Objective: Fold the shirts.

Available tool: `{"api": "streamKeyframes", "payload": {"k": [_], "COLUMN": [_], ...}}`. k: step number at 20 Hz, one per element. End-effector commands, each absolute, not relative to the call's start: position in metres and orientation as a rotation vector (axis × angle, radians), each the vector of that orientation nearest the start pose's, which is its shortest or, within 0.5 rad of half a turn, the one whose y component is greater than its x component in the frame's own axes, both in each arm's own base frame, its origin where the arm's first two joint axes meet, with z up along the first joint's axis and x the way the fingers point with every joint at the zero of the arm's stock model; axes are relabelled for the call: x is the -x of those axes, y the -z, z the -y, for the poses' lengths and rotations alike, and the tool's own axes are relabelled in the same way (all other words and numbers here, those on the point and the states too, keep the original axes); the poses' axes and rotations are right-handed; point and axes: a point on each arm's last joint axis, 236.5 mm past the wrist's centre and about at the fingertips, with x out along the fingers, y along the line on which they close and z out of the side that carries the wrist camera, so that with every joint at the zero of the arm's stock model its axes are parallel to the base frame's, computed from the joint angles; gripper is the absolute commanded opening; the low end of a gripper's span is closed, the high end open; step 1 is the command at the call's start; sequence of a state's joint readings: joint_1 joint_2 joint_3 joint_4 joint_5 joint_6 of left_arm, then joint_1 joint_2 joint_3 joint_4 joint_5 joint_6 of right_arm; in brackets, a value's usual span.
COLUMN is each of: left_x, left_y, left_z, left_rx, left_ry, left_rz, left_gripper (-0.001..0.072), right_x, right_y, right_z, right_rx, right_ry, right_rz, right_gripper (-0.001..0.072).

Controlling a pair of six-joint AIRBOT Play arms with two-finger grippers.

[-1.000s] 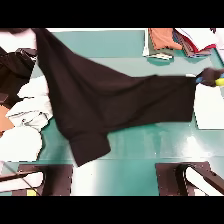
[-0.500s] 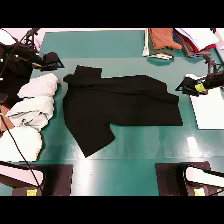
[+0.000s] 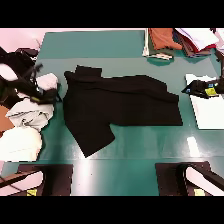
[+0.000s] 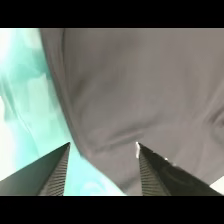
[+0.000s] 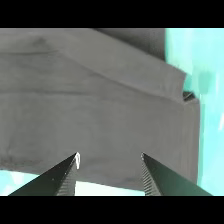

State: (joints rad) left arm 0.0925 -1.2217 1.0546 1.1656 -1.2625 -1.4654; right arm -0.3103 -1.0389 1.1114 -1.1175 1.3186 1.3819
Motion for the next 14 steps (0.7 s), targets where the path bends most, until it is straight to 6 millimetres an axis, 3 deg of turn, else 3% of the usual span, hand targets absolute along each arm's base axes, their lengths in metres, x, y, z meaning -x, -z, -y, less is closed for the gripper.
{"api": "streamKeyframes", "payload": {"k": [1, 10, 14], "left_x": [-0.291, -0.271, -0.291], "left_y": [0.042, 0.083, 0.076], "left_z": [0.070, 0.085, 0.093], "left_rx": [0.441, 0.583, 0.655], "left_ry": [0.210, 0.174, 0.184], "left_rz": [-1.458, -1.467, -1.377], "left_gripper": [0.0498, 0.0498, 0.0495], "right_x": [-0.326, -0.329, -0.330], "right_y": [-0.093, -0.103, -0.103], "right_z": [-0.001, -0.016, -0.015], "right_rx": [-0.374, -0.430, -0.430], "right_ry": [-0.149, -0.199, -0.198], "right_rz": [-1.098, -1.069, -1.067], "right_gripper": [0.0448, 0.0448, 0.0448]}}
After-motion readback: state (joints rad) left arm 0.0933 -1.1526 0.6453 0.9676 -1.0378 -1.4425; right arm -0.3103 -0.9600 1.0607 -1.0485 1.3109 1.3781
